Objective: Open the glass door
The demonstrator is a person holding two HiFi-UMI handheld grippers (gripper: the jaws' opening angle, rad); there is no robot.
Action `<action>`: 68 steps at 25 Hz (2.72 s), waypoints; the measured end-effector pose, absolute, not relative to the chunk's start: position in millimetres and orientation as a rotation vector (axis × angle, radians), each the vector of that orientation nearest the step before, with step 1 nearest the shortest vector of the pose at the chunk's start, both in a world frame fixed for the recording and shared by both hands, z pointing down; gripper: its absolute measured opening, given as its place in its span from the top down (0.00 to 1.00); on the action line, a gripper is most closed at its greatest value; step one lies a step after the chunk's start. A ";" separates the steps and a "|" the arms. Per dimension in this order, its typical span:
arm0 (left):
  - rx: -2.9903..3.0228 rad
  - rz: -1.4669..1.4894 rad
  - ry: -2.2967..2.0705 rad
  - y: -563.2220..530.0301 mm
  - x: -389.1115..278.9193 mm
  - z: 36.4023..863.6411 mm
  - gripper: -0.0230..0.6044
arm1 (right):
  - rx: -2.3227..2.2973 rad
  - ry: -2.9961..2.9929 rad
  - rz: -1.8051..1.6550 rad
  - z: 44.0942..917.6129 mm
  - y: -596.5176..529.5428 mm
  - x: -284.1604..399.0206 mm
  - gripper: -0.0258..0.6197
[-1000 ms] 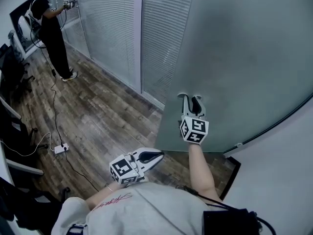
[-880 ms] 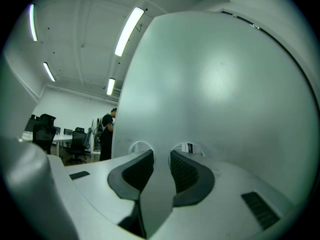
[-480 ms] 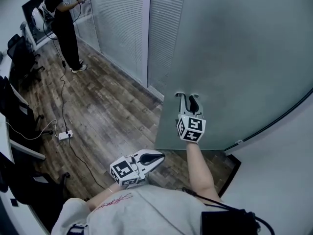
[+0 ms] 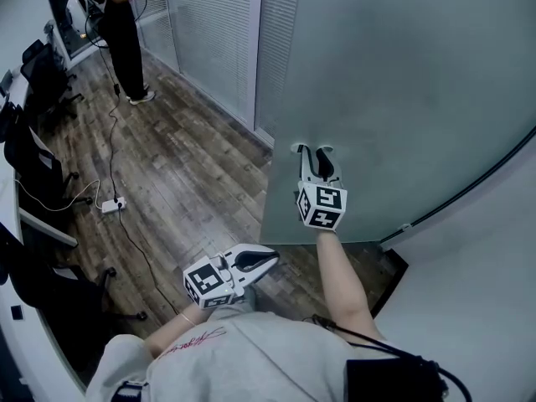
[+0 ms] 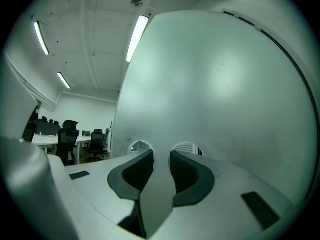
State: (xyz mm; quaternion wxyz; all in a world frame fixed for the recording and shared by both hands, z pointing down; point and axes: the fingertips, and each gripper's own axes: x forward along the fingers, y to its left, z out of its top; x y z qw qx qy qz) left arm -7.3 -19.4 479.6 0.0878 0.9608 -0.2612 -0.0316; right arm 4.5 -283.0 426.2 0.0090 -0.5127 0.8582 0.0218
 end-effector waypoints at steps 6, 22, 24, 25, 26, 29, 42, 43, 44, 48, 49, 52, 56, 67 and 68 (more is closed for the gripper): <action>2.845 -0.109 -0.801 9.4 7.3 475.5 0.93 | -1.557 2.705 0.056 427.0 -246.3 12.8 0.78; 2.938 -0.081 -0.434 79.6 33.4 461.2 0.93 | -1.512 2.682 0.112 428.5 -157.6 47.1 0.78; 2.934 -0.091 -0.353 93.8 34.4 463.9 0.93 | -1.517 2.691 0.121 427.8 -147.2 51.1 0.78; 2.925 -0.090 -0.312 101.3 34.9 464.7 0.93 | -1.517 2.701 0.118 428.0 -141.8 52.2 0.78; 2.917 -0.084 -0.278 107.9 35.7 464.7 0.93 | -1.512 2.711 0.112 428.0 -136.4 53.5 0.78; 2.934 -0.043 -0.178 123.8 42.7 464.9 0.93 | -1.466 2.728 0.098 426.1 -121.8 61.2 0.78; 2.952 0.041 0.240 179.4 105.6 466.0 0.93 | -1.417 2.735 0.068 429.0 -50.9 105.1 0.79; 2.940 0.025 0.266 184.4 108.0 464.0 0.93 | -1.411 2.746 0.066 428.4 -44.2 105.5 0.79; 2.931 0.015 0.296 189.6 110.4 462.3 0.93 | -1.399 2.756 0.067 426.8 -37.9 105.8 0.79; 2.940 0.054 0.361 202.2 131.2 461.6 0.93 | -1.344 2.780 0.083 421.4 -17.9 119.2 0.79; 2.936 0.061 0.370 205.3 136.6 462.5 0.93 | -1.335 2.782 0.082 422.0 -12.7 124.2 0.79; 2.914 0.076 0.417 217.5 145.8 466.0 0.93 | -1.318 2.779 0.075 424.3 5.4 134.7 0.79; 2.912 0.111 0.484 227.1 155.3 467.8 0.93 | -1.297 2.780 0.077 425.2 26.6 150.2 0.79; 2.873 0.138 0.755 267.8 186.5 462.0 0.93 | -1.245 2.791 0.094 422.7 80.7 196.0 0.79; 2.867 0.138 0.777 271.8 187.2 461.2 0.93 | -1.245 2.788 0.095 421.5 85.4 198.4 0.79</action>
